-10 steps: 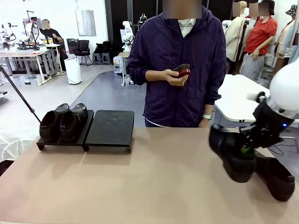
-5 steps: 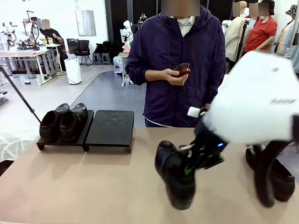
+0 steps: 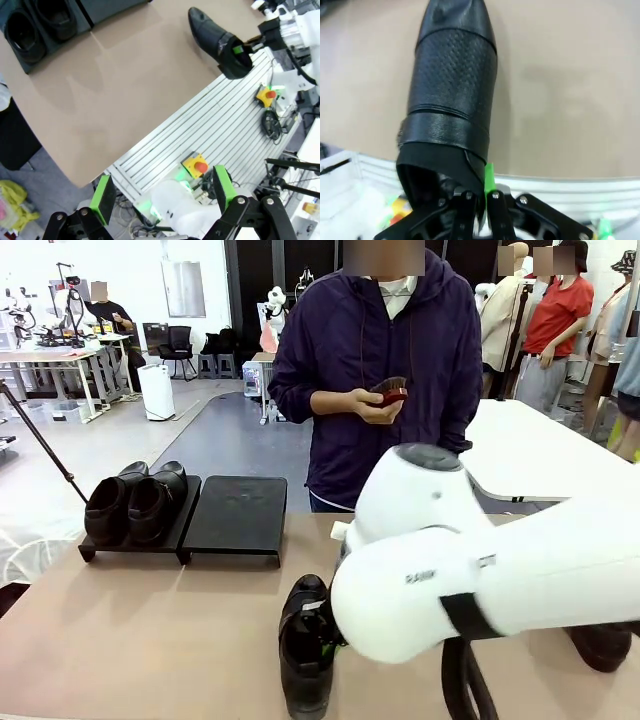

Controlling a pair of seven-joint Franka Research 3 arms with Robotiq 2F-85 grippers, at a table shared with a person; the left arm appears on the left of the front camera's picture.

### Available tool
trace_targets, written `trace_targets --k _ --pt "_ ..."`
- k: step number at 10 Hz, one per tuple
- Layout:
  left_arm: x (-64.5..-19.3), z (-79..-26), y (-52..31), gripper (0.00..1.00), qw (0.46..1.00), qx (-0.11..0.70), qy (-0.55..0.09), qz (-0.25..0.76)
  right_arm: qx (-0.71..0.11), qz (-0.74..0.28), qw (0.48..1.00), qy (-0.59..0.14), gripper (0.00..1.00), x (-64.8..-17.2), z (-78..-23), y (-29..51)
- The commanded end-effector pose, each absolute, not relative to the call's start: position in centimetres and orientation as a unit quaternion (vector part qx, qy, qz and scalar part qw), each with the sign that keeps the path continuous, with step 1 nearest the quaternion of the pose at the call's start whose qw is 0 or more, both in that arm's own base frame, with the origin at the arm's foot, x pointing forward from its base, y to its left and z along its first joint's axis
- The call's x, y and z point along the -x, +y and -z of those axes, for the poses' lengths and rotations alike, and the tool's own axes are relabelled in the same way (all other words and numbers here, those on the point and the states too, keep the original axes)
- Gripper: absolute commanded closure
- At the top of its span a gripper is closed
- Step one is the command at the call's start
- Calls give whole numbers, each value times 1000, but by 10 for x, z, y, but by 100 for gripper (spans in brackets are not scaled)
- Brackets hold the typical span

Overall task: Organize the shoes by placing them on the stand.
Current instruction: Pick up one Shoe and place it in the middle of the table.

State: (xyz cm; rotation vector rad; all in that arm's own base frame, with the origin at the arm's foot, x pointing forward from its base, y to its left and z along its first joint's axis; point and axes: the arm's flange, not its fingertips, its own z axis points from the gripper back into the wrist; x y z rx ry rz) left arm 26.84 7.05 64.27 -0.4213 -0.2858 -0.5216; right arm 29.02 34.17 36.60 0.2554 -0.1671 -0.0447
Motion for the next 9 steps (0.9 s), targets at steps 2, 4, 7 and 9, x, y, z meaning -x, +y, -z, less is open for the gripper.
trace_targets --k 2,4,7,9 --pt "-266 -643 72 0 935 204 -136 257 -150 25 981 -124 100 -330 -342 364" --pt "-266 -643 72 0 935 204 -136 257 -172 36 977 -116 100 -337 -343 358" --pt "-266 -643 72 0 935 204 -136 257 -149 21 983 -103 100 -324 -338 350" --pt "-266 -643 72 0 935 204 -136 257 -152 24 983 -98 100 -328 -332 348"
